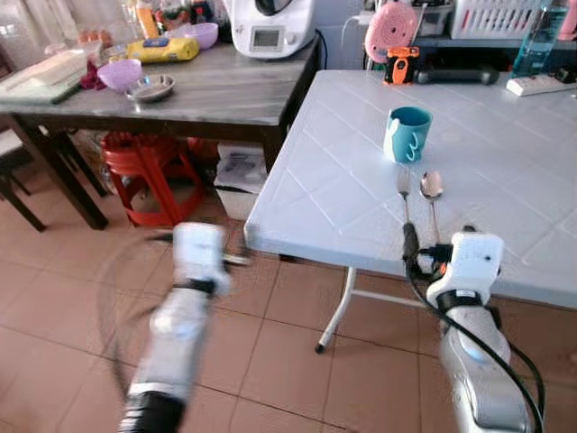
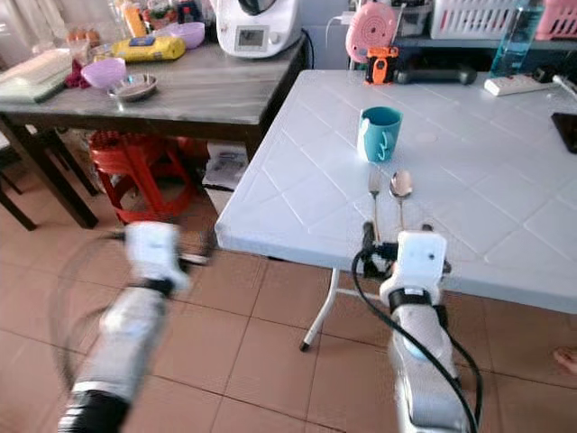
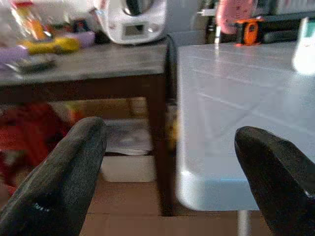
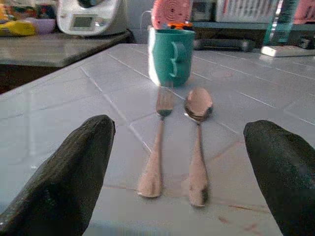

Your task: Setting the table

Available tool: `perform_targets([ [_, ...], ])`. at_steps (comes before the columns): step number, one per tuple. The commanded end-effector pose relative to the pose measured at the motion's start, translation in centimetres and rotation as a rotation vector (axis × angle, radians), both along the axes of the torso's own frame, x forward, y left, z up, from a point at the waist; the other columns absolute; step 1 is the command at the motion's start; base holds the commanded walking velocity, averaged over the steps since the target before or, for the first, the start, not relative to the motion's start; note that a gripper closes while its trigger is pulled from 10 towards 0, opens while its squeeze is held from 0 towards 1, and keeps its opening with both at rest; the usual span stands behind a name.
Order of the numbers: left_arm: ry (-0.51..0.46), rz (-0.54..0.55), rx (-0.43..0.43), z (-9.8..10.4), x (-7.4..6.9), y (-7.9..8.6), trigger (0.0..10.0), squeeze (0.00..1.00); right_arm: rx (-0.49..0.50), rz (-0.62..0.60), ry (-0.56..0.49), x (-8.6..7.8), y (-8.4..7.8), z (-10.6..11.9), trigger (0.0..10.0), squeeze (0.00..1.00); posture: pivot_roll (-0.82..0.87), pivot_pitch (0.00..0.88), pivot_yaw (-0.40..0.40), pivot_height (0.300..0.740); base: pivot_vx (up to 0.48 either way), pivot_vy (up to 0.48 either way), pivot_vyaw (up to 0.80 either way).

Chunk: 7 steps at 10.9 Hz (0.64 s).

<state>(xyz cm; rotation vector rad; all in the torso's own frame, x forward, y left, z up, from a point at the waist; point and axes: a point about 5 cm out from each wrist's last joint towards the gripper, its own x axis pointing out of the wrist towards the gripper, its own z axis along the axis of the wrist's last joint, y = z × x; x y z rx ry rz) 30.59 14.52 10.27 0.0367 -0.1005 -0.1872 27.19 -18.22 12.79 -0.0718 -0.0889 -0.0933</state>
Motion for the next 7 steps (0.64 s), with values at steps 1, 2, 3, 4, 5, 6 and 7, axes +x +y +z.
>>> perform_targets([
  [1, -0.016, -0.013, 0.032, 0.2, -0.1, 0.3, 10.0, 0.00, 0.006, 0.019, -0.032, -0.1, 0.2, 0.7, 10.0, 0.00, -0.12, 0.069, 0.083, 0.740, 0.000, 0.000, 0.00],
  [2, -0.038, -0.078, 0.103, 0.6, -0.1, 0.8, 10.0, 0.00, -0.002, 0.044, -0.034, 0.1, 0.5, 0.7, 10.0, 0.00, -0.11, 0.071, 0.080, 0.740, 0.000, 0.000, 0.00],
  [3, -0.039, -0.133, 0.135, 1.0, -0.1, 1.0, 10.0, 0.00, -0.003, 0.051, -0.042, 0.2, 0.6, 0.9, 10.0, 0.00, -0.10, 0.074, 0.075, 0.740, 0.000, 0.000, 0.00],
  [4, -0.040, -0.192, 0.150, 1.2, -0.5, 0.6, 10.0, 0.00, 0.006, 0.051, -0.051, 0.3, 0.7, 1.2, 10.0, 0.00, -0.10, 0.078, 0.072, 0.740, 0.000, 0.000, 0.00],
  [5, -0.063, -0.242, 0.185, 1.1, -1.8, -0.2, 10.0, 0.00, 0.009, 0.054, -0.050, 0.1, 0.7, 1.1, 10.0, 0.00, -0.09, 0.080, 0.059, 0.740, 0.000, 0.000, 0.00],
  [6, -0.095, -0.230, 0.221, 1.1, -2.2, 0.0, 10.0, 0.00, 0.011, 0.070, -0.038, -0.2, 0.7, 0.8, 10.0, 0.00, -0.08, 0.078, 0.051, 0.740, 0.000, 0.000, 0.00],
  [7, -0.084, -0.195, 0.235, 0.6, -2.3, 0.6, 10.0, 0.00, 0.017, 0.088, -0.034, -0.3, 0.9, 0.7, 10.0, 0.00, -0.08, 0.077, 0.051, 0.740, 0.000, 0.000, 0.00],
])
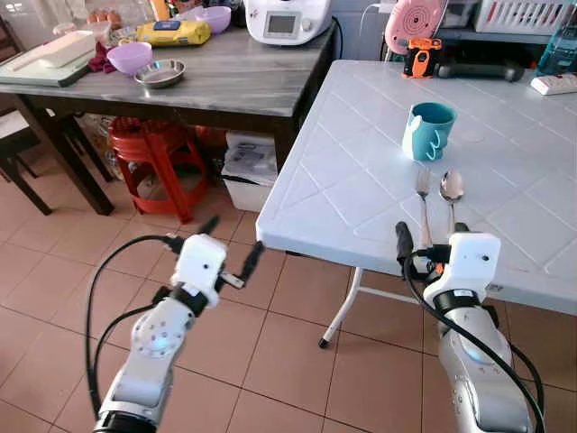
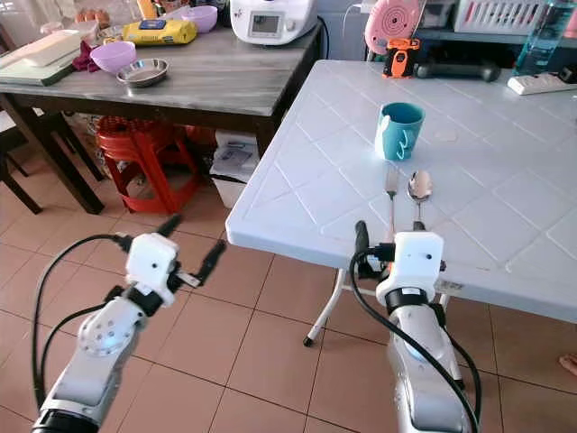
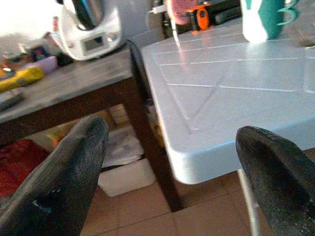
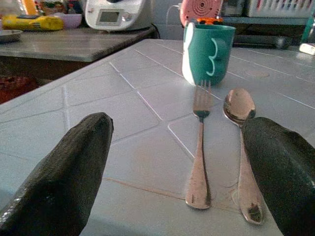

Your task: Setting the table

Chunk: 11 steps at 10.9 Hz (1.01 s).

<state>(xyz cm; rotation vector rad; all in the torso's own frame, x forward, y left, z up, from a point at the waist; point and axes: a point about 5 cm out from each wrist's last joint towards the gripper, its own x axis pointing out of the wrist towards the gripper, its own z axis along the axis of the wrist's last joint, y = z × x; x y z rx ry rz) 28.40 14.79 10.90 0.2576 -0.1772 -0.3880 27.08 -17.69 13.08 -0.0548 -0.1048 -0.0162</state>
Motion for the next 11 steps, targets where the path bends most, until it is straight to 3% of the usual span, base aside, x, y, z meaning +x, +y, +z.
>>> perform_targets([
  [1, -0.006, 0.068, 0.022, -0.5, -0.2, 1.2, 10.0, 0.00, 0.010, 0.038, -0.023, -0.1, 0.6, 0.4, 10.0, 0.00, -0.09, 0.077, 0.055, 0.740, 0.000, 0.000, 0.00],
  [2, -0.006, 0.187, 0.001, -0.9, -0.4, 2.3, 10.0, 0.00, 0.008, 0.057, -0.027, -0.1, 0.6, 0.6, 10.0, 0.00, -0.09, 0.074, 0.054, 0.740, 0.000, 0.000, 0.00],
  [4, 0.019, 0.281, -0.030, -2.2, -1.9, 3.4, 10.0, 0.00, -0.028, 0.120, -0.012, -1.0, -0.1, 0.4, 10.0, 0.00, -0.07, 0.063, 0.047, 0.740, 0.000, 0.000, 0.00],
  [7, 0.029, 0.276, -0.104, -2.2, -2.8, 2.2, 10.0, 0.00, -0.020, 0.066, 0.000, -1.5, -1.4, 0.1, 10.0, 0.00, -0.06, 0.065, 0.048, 0.740, 0.000, 0.000, 0.00],
  [11, 0.036, 0.263, -0.114, -2.0, -2.4, 1.9, 10.0, 0.00, 0.014, 0.012, 0.033, -2.7, -1.6, -0.8, 10.0, 0.00, -0.07, 0.071, 0.065, 0.740, 0.000, 0.000, -0.16],
])
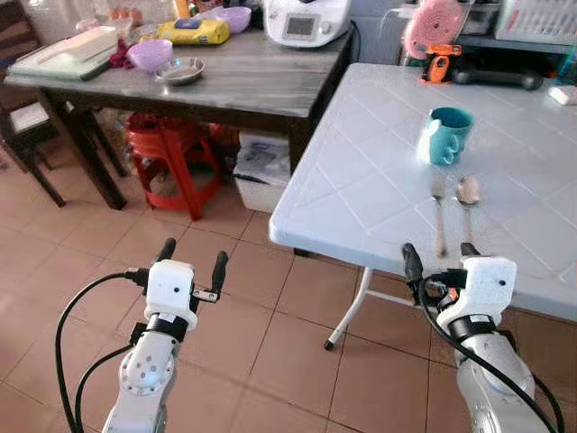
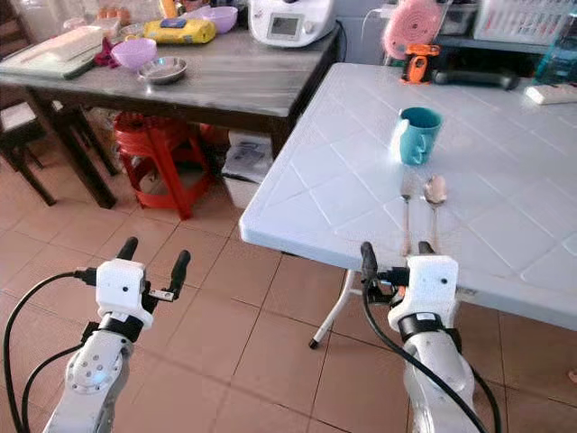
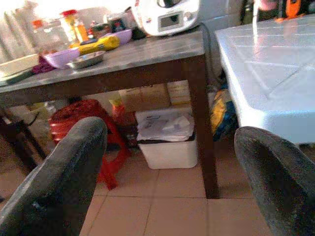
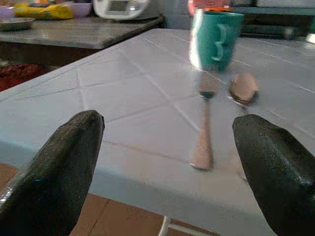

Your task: Setting the table

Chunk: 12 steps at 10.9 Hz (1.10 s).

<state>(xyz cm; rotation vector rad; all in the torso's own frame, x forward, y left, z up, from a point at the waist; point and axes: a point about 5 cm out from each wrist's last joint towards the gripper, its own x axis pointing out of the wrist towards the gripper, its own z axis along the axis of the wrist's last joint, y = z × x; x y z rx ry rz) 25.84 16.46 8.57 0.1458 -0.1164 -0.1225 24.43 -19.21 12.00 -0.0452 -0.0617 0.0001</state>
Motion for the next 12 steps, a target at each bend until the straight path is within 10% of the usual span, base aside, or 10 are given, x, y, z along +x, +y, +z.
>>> perform_targets([
  [1, -0.007, -0.008, -0.001, 0.5, 0.5, -0.4, 10.0, 0.00, 0.002, -0.014, -0.013, -0.1, 0.0, 0.4, 10.0, 0.00, -0.09, 0.076, 0.078, 0.740, 0.000, 0.000, -0.80],
  [12, 0.013, -0.087, -0.064, 0.8, 1.0, -2.0, 10.0, 0.00, -0.016, -0.014, -0.023, 0.4, 0.3, 0.8, 10.0, 0.00, -0.10, 0.084, 0.079, 0.740, 0.000, -0.173, -0.26],
])
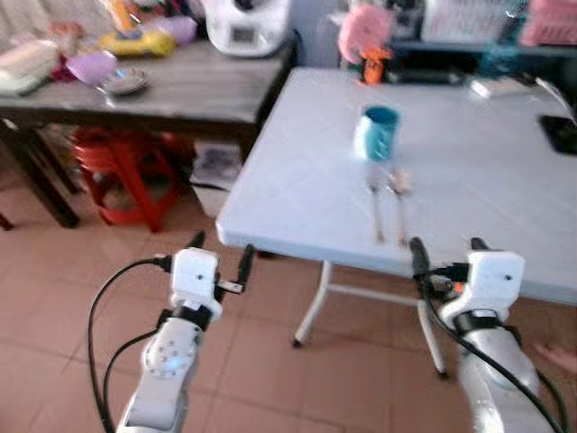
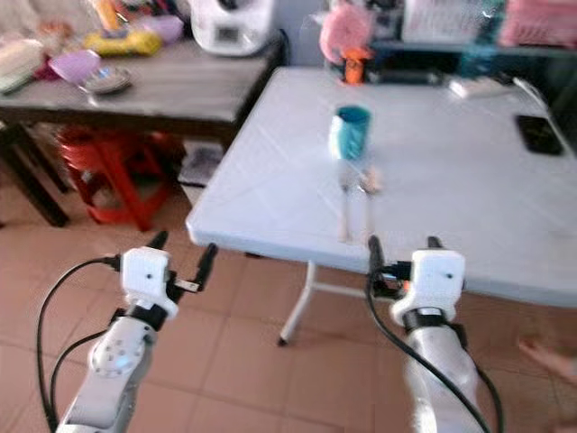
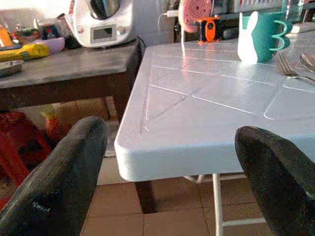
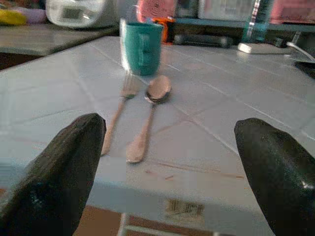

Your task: Setting the table

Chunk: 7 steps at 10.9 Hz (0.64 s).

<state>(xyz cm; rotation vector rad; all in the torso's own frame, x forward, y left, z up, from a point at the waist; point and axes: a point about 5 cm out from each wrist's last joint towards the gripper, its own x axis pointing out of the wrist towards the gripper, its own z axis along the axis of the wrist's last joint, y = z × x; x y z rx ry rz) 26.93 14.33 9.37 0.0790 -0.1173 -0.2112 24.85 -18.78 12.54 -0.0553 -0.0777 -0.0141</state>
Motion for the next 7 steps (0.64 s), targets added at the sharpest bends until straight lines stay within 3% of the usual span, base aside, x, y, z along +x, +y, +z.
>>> perform_targets([
  [1, 0.008, 0.008, -0.004, -0.02, 0.03, 0.10, 10.0, 0.00, -0.006, 0.001, -0.007, 0.05, -0.07, 0.30, 10.0, 0.00, -0.10, 0.084, 0.079, 0.740, 0.000, 0.000, 0.00],
  [7, -0.009, -0.058, -0.006, 0.44, 0.20, -0.62, 10.0, 0.00, -0.052, 0.013, -0.025, 0.24, 0.07, 0.58, 10.0, 0.00, -0.11, 0.088, 0.084, 0.740, 0.000, 0.000, 0.00],
])
